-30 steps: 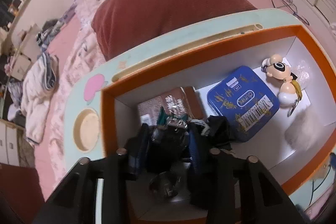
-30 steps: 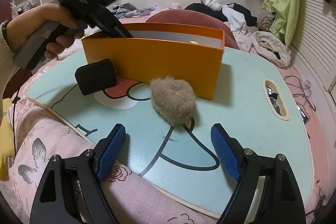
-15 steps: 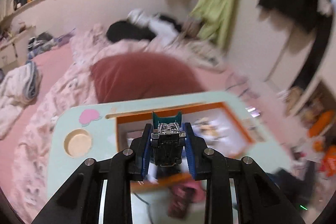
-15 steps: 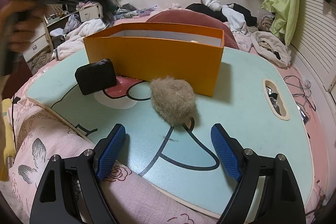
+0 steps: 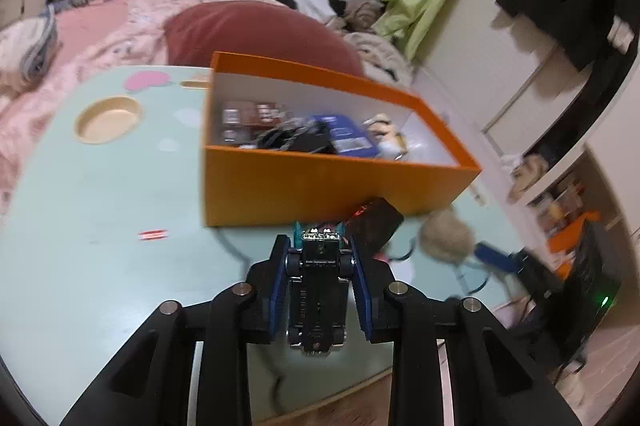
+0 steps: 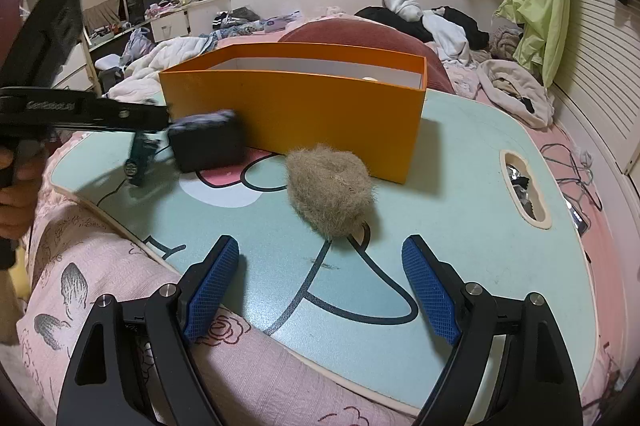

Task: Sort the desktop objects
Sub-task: 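Lift the green toy car out and set it on the table with the left tool, then grasp the black cloth bag in the box with the right tool, place it on table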

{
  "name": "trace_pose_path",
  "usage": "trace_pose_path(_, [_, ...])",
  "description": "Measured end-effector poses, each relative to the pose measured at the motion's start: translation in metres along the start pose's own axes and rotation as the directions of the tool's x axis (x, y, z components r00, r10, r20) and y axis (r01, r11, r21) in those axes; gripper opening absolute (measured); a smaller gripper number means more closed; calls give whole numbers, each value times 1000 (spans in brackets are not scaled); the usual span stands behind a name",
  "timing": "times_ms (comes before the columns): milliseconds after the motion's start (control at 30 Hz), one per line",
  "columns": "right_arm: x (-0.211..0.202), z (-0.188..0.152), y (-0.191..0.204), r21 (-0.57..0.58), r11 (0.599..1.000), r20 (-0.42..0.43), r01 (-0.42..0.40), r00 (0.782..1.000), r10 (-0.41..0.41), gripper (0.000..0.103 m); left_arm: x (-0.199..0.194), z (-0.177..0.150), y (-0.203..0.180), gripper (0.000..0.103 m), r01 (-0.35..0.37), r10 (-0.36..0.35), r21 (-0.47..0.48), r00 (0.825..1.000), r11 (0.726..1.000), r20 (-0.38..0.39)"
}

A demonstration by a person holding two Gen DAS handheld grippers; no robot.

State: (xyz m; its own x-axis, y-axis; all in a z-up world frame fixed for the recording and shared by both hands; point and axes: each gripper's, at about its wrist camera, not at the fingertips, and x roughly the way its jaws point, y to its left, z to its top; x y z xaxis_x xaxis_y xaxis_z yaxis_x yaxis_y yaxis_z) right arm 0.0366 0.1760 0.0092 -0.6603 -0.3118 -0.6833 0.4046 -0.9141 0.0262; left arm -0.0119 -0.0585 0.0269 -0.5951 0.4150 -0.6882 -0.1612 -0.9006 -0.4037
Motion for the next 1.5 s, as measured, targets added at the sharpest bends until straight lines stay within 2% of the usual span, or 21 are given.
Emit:
trace_pose_path(33, [-1, 0, 0, 0, 1000, 1, 0, 1000, 0, 84, -2, -2, -1, 35, 7, -7, -7, 1000, 1000, 15])
trace_pose_path(100, [-1, 0, -1, 0, 1000, 1, 0, 1000, 0, 84, -8, -3, -4, 57, 15, -15, -4, 998, 1000, 62])
trace_pose_path(167, [-2, -1, -1, 2, 1000, 3, -1, 1000, 1, 84, -22, -9, -5, 70, -5, 3, 15, 992, 1000, 124])
trace_pose_path(267, [-3, -1, -1, 2, 1000, 2, -1, 1000, 1, 84, -40, -25, -3, 78, -69, 59, 51, 983, 996, 174])
trace_pose_path(367, [-2, -1, -1, 1, 1000, 2, -2, 1000, 2, 84, -46, -47, -3, 93, -78, 59, 113, 985, 991, 163])
trace_pose_path(467, [-2, -1, -1, 1, 1000, 2, -2, 1000, 2, 84, -30, -69, -9, 100, -114, 93, 181, 989, 977, 119])
trace_pose_path(500, [-2, 0, -2, 1, 1000, 1, -2, 1000, 2, 84, -21, -74, -15, 103, -165, 138, 219, 981, 962, 136])
trace_pose_path(533, [-3, -1, -2, 5, 1000, -2, -9, 1000, 9, 84, -13, -80, -23, 102, -254, 215, 267, 962, 930, 165])
trace_pose_path(567, [-5, 0, -2, 10, 1000, 1, -28, 1000, 28, 84, -11, -80, -28, 103, -280, 236, 272, 954, 921, 184])
trace_pose_path(667, [-22, 13, -3, 46, 987, 62, -154, 987, 151, 80, -12, -74, -25, 103, -276, 242, 253, 957, 927, 157])
trace_pose_path(733, [-34, 36, -1, 85, 965, 105, -247, 966, 237, 79, -15, -75, -24, 103, -273, 235, 252, 957, 928, 170])
trace_pose_path(833, [-26, 85, 5, 143, 933, 76, -329, 944, 321, 77, -17, -75, -20, 103, -269, 231, 254, 958, 929, 170])
trace_pose_path(967, [27, 143, 14, 221, 933, -70, -284, 949, 306, 73, -17, -75, -21, 103, -271, 233, 253, 957, 929, 171])
trace_pose_path(1000, [49, 154, 17, 245, 931, -127, -270, 943, 307, 64, -16, -75, -22, 103, -271, 232, 254, 957, 929, 171])
trace_pose_path(1100, [90, 157, 23, 278, 939, -238, -201, 933, 270, 59, -15, -75, -24, 103, -270, 231, 253, 957, 929, 172])
trace_pose_path(1167, [114, 151, 23, 295, 939, -305, -176, 914, 267, 55, -13, -77, -26, 103, -267, 229, 254, 958, 930, 172])
trace_pose_path(1200, [112, 150, 29, 258, 952, -270, -162, 935, 232, 52, -13, -77, -26, 103, -265, 225, 254, 959, 930, 174])
trace_pose_path(1233, [113, 150, 31, 219, 966, -282, -139, 939, 199, 38, -12, -78, -27, 103, -264, 224, 254, 959, 931, 174])
trace_pose_path(1300, [113, 149, 32, 192, 972, -281, -133, 942, 184, 26, -12, -79, -27, 103, -263, 223, 254, 959, 931, 174])
trace_pose_path(1400, [104, 144, 23, 234, 957, -225, -173, 948, 226, 19, -12, -79, -28, 103, -264, 224, 255, 959, 930, 176])
trace_pose_path(1500, [80, 141, 10, 280, 927, -98, -250, 953, 287, 13, -12, -79, -28, 103, -262, 222, 254, 959, 931, 176])
